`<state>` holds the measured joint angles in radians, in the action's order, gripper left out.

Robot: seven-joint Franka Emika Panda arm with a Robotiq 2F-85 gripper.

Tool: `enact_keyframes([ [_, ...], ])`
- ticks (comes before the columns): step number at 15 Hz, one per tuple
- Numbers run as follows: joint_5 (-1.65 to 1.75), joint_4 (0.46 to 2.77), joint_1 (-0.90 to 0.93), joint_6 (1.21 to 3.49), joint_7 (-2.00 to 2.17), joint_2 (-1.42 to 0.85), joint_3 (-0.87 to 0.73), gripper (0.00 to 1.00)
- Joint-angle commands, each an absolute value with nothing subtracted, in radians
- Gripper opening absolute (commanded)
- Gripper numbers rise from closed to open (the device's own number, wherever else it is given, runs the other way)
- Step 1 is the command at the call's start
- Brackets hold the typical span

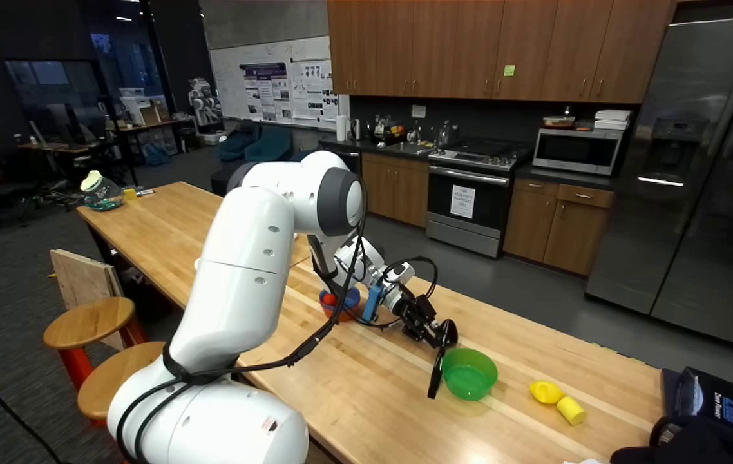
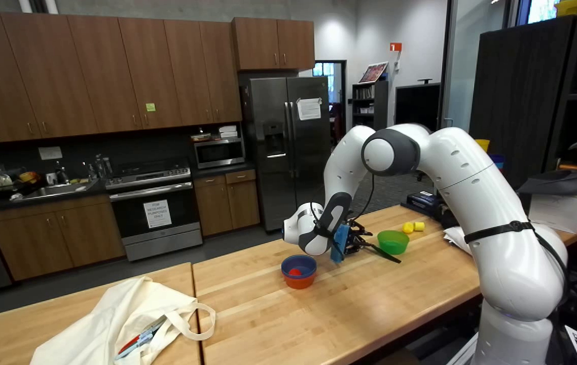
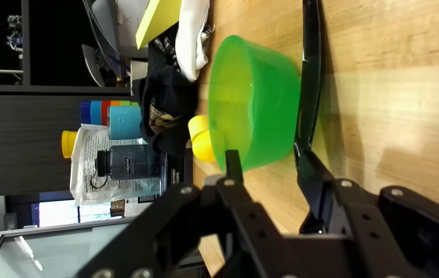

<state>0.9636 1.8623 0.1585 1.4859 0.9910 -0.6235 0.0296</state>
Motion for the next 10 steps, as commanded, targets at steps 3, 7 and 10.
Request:
enact_keyframes([
  [3,0.964,1.86,0.164,1.481,0.992,-0.628,0.031,0.74],
  [7,0.963,1.86,0.169,1.482,0.993,-0.633,0.031,0.74],
  [10,0.964,1.855,0.172,1.469,0.993,-0.633,0.032,0.87],
])
